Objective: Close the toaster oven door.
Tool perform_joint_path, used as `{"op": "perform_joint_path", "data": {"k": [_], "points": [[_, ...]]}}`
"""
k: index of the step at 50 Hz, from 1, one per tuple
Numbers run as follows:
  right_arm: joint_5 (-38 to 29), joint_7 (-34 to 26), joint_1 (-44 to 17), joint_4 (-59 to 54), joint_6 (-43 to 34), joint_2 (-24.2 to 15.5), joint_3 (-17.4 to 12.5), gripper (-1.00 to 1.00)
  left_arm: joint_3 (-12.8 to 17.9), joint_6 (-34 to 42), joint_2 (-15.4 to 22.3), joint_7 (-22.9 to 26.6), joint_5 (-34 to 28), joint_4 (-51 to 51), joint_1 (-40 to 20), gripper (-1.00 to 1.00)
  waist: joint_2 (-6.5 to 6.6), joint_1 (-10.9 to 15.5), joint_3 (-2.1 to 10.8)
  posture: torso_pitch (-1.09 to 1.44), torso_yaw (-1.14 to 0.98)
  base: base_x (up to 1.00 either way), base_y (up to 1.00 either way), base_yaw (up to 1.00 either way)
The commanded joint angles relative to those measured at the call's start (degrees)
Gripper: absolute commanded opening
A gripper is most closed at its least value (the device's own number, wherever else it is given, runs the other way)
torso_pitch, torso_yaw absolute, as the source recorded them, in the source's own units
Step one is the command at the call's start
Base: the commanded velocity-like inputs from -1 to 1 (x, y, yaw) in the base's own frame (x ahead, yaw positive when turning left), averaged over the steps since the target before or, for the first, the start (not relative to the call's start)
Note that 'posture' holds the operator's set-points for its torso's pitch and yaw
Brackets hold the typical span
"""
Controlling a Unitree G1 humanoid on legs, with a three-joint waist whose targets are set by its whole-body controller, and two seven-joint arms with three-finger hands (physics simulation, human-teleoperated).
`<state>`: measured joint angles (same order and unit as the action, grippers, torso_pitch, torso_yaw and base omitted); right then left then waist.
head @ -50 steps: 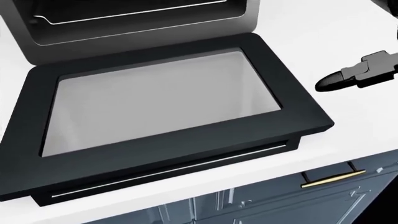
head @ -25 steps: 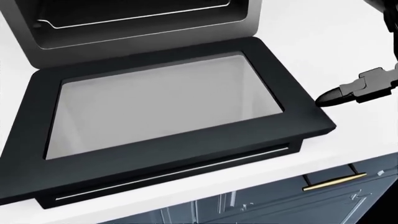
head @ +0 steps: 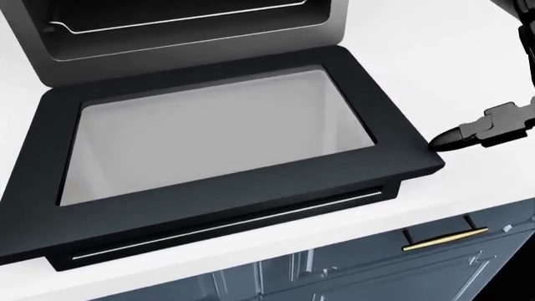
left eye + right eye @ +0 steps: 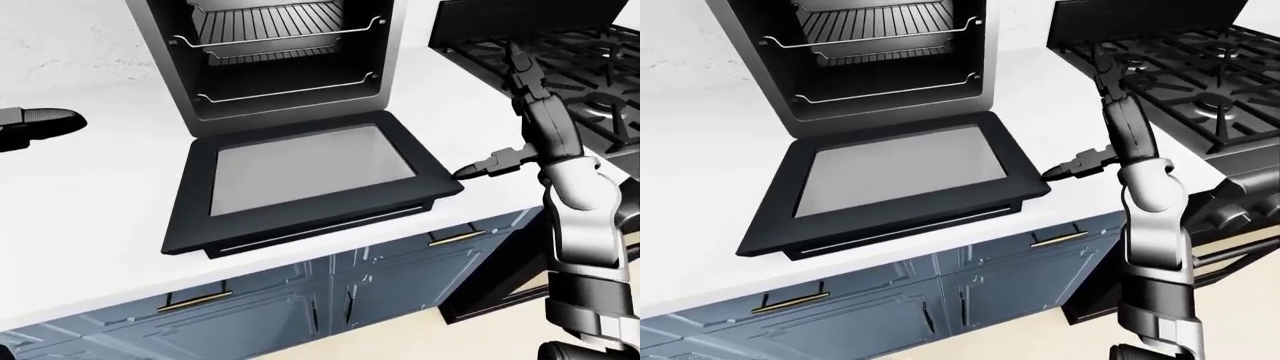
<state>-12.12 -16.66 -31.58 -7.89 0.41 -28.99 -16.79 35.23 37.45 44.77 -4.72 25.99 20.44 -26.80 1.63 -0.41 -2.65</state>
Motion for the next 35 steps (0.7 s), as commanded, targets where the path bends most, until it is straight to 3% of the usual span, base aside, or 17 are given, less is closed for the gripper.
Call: {"op": "perform_joint_path", "data": {"k": [1,19,35], "points": [[0.0,0.7,-1.8,1.4,1.5,-1.1,-0.7,1.0,0.8,-1.5,1.3,-0.1,-0.1,1.3,-1.3,1.0,0.14,0.0,1.26,0.0,0.0,0.0,0.0,0.0],[-1.6,3.7,-2.2,-5.6,6.7,-2.5,-0.8,1.0,0.8,-1.6,1.3,-0.2,0.0,1.2,-1.3,1.0,0.24,-0.1,1.38,0.0,0.0,0.0,0.0,0.0],[-4.3,6.4,-3.7,-11.5,11.1,0.6,2.3,1.0,1.0,-1.6,1.2,0.1,-0.2,1.3,-1.0,1.0,0.39,-0.2,1.44,0.0,0.0,0.0,0.0,0.0]]}}
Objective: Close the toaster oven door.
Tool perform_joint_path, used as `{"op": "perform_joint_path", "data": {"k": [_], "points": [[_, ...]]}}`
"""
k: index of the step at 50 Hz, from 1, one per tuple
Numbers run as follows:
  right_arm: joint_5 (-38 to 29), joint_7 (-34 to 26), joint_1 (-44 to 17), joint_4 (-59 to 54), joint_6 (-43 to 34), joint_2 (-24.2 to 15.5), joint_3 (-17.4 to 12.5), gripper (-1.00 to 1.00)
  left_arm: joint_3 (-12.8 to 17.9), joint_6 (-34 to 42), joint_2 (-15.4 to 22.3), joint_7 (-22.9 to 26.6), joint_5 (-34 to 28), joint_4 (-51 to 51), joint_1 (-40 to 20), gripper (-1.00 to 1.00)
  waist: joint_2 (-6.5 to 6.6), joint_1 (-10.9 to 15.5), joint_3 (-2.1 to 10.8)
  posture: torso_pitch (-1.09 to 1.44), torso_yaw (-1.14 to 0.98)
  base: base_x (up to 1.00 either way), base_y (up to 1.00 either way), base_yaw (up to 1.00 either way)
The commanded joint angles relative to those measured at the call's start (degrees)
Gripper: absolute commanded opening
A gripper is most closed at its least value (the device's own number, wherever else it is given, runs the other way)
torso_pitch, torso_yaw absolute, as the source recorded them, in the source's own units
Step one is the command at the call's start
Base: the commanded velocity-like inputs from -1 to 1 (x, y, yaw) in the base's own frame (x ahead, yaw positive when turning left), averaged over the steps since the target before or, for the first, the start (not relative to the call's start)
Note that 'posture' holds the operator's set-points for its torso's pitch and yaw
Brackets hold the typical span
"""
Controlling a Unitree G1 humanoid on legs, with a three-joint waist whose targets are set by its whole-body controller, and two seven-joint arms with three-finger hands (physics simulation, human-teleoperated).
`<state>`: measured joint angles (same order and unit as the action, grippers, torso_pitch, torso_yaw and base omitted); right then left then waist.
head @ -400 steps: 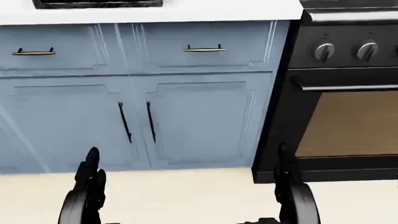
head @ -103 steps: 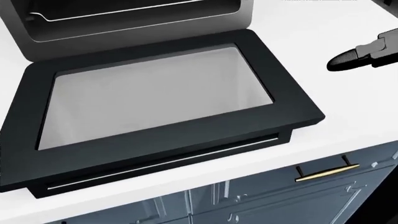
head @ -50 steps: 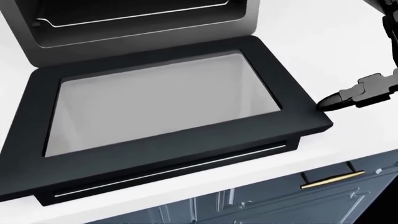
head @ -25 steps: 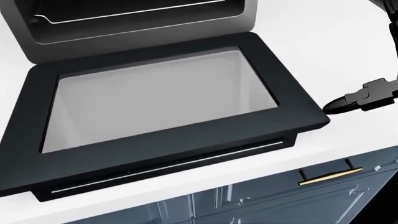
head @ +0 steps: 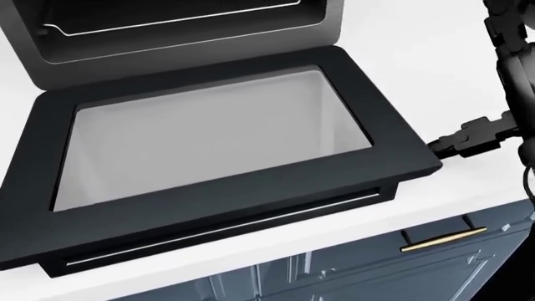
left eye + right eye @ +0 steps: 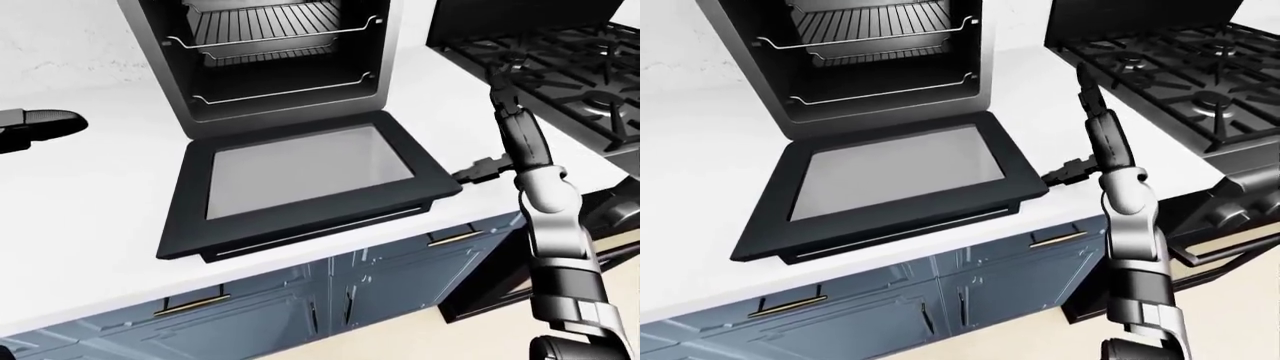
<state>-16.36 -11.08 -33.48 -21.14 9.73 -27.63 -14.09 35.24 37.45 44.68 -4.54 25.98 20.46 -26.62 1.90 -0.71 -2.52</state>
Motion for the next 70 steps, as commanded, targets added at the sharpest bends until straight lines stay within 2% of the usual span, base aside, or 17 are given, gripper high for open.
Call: {"op": "perform_joint_path", "data": {"k": [1,16,24,31,53,70], "points": [[-0.1,0.9,-1.9,1.5,1.9,-0.6,-0.3,1.0,1.0,-1.6,1.2,-0.1,-0.2,1.3,-1.1,1.0,0.12,0.0,1.31,0.0,0.0,0.0,0.0,0.0],[-2.3,1.5,-0.9,0.8,4.2,4.8,3.0,1.0,1.2,-1.6,1.4,-0.1,-0.1,1.1,-1.1,1.0,0.09,-0.1,1.5,0.0,0.0,0.0,0.0,0.0],[3.2,-0.3,-1.2,5.8,-3.1,7.9,2.8,1.0,1.4,-1.7,1.6,-0.1,0.1,1.0,-1.0,1.0,0.22,-0.2,1.66,0.0,0.0,0.0,0.0,0.0],[6.0,0.1,-3.6,7.3,-6.9,7.9,3.3,1.0,1.4,-1.8,1.4,0.0,0.0,1.1,-0.7,1.0,0.7,-0.4,1.48,0.0,0.0,0.0,0.0,0.0],[7.4,1.8,-8.5,5.7,-8.5,8.6,4.7,1.0,2.2,-1.8,1.9,0.2,0.2,0.9,-0.3,1.0,1.29,-0.9,1.21,0.0,0.0,0.0,0.0,0.0],[13.4,7.3,-16.0,2.5,-13.7,9.8,5.3,1.0,2.6,-1.7,2.3,-0.1,0.8,1.0,0.0,1.0,1.69,-0.8,1.07,0.0,0.0,0.0,0.0,0.0]]}}
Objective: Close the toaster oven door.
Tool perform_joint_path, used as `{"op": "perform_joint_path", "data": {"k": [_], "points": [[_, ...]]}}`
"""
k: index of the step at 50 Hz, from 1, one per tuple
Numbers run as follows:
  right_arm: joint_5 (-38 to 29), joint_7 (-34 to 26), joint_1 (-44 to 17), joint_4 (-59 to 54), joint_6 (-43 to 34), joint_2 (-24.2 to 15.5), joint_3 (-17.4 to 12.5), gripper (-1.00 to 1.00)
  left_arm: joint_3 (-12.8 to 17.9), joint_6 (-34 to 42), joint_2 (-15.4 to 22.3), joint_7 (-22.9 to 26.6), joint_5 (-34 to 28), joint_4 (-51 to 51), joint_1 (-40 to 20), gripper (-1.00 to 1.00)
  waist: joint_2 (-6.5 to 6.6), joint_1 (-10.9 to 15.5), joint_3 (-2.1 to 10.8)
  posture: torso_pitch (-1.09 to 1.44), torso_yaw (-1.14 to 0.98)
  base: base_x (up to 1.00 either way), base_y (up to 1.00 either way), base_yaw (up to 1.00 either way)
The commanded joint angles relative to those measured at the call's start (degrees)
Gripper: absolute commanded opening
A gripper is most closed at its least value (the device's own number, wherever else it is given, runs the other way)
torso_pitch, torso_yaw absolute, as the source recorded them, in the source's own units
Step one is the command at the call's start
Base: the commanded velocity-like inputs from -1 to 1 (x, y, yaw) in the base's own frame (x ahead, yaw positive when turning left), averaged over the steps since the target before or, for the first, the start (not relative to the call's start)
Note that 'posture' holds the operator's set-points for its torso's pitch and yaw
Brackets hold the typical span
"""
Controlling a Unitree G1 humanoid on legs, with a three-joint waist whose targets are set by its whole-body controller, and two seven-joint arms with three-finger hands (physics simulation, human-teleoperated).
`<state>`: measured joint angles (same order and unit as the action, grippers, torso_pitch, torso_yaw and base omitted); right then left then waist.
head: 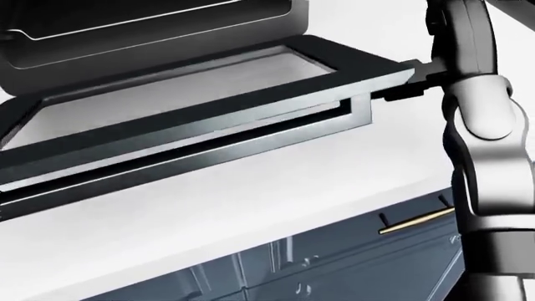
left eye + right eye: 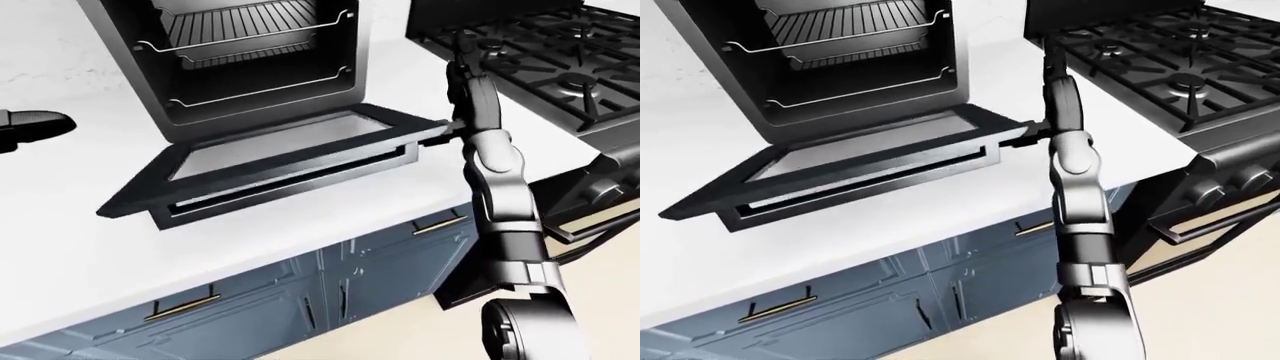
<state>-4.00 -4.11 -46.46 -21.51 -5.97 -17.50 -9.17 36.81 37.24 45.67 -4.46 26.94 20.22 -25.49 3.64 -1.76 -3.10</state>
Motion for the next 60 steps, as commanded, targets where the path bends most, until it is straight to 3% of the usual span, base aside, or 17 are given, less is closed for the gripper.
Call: {"op": "perform_joint_path", "data": {"k": [1,8,20,36,50,60], "points": [[1.1,0.3,-3.3,2.6,2.1,-0.3,0.4,1.0,1.0,-1.5,1.3,-0.2,-0.1,1.3,-1.1,1.0,-0.04,0.2,1.65,0.0,0.0,0.0,0.0,0.0],[1.6,1.4,-7.6,-1.5,2.6,-0.5,0.7,1.0,0.9,-1.5,1.2,-0.1,-0.3,1.3,-1.2,1.0,-0.08,0.4,1.73,0.0,0.0,0.0,0.0,0.0],[3.0,10.0,-17.3,-12.9,6.8,-1.8,0.3,1.0,0.9,-1.8,1.0,0.2,-0.5,1.2,-1.0,1.0,0.05,0.5,1.68,0.0,0.0,0.0,0.0,0.0],[2.5,13.9,-25.9,-26.9,13.8,-2.8,0.9,1.0,1.0,-1.7,1.0,0.4,-0.5,1.2,-0.7,1.0,-0.02,0.8,1.55,0.0,0.0,0.0,0.0,0.0],[0.3,16.5,-32.9,-40.9,20.0,-3.4,1.2,1.0,0.0,-3.5,-1.5,1.2,-2.8,3.1,0.6,1.0,0.03,0.8,1.43,0.0,0.0,0.0,0.0,0.0],[-0.8,17.6,-35.9,-44.5,21.0,-3.8,1.0,1.0,-1.2,0.2,-5.5,-0.2,-5.2,5.4,1.7,1.0,-0.1,1.0,1.46,0.0,0.0,0.0,0.0,0.0]]}}
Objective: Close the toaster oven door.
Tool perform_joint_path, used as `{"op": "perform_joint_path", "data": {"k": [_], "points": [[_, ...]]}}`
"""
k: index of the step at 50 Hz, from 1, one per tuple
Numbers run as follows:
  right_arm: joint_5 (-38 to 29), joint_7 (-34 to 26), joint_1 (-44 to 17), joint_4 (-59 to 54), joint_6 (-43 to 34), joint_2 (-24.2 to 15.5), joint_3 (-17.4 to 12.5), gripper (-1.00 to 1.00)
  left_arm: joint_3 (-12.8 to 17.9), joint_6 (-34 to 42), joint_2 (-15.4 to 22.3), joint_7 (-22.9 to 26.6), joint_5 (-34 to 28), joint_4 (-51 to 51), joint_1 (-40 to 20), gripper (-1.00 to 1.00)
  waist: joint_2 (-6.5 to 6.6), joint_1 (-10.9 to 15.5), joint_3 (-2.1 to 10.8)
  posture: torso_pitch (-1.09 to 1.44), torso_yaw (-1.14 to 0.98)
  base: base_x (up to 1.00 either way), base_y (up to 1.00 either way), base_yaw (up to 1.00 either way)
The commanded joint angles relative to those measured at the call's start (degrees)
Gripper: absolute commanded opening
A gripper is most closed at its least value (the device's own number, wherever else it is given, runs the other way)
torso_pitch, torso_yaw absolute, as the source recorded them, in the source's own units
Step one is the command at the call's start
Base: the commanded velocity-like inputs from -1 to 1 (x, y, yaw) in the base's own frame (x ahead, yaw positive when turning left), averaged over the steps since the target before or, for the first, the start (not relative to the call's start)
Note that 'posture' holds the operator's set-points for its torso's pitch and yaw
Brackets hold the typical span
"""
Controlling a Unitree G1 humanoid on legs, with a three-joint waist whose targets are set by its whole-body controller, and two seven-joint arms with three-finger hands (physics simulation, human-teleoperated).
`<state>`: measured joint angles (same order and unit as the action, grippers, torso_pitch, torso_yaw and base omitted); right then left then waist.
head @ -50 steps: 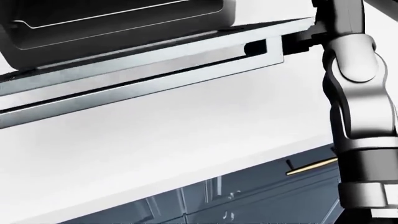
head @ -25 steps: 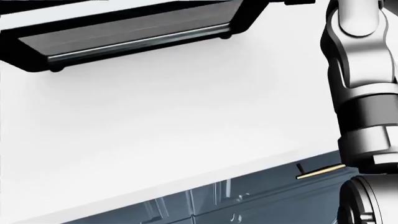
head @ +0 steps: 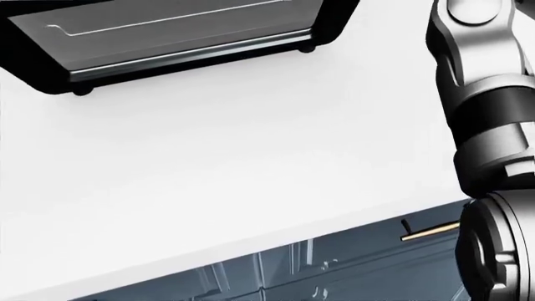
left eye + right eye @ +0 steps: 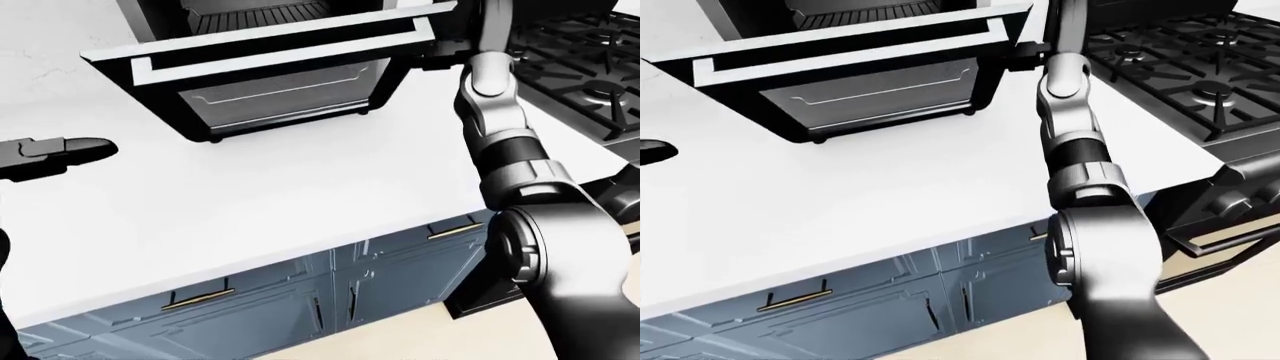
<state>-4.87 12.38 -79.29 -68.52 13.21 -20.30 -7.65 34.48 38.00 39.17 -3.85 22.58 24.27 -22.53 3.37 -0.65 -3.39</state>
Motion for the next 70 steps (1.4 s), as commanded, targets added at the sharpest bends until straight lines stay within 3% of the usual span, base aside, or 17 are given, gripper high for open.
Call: {"op": "perform_joint_path", "data": {"k": [1,19,30,58,70], "points": [[-0.1,1.2,-3.3,2.2,2.0,-1.0,-0.5,1.0,1.0,-0.5,0.5,-0.9,-1.2,1.4,-1.1,1.0,0.15,-0.1,1.74,0.0,0.0,0.0,0.0,0.0],[-2.6,3.1,-7.0,-1.9,3.3,-1.2,-0.9,1.0,0.8,2.2,-5.1,-1.4,-2.9,4.7,1.5,1.0,-0.16,0.0,1.83,0.0,0.0,0.0,0.0,0.0],[-3.9,4.0,-8.0,-3.4,3.6,-1.3,-1.2,1.0,-2.4,4.0,-9.9,-1.8,-4.1,8.9,3.2,1.0,-0.49,0.1,1.94,0.0,0.0,0.0,0.0,0.0],[-6.2,4.7,-10.1,-4.8,3.4,-1.4,-1.9,1.0,-14.4,8.4,-24.3,1.1,-11.4,20.0,7.6,1.0,-2.17,0.7,2.15,0.0,0.0,0.0,0.0,0.0],[-6.2,4.9,-10.2,-4.8,3.4,-1.4,-1.9,1.0,-25.5,11.0,-26.6,6.7,-17.7,21.5,6.1,1.0,-3.0,1.2,2.3,0.0,0.0,0.0,0.0,0.0]]}}
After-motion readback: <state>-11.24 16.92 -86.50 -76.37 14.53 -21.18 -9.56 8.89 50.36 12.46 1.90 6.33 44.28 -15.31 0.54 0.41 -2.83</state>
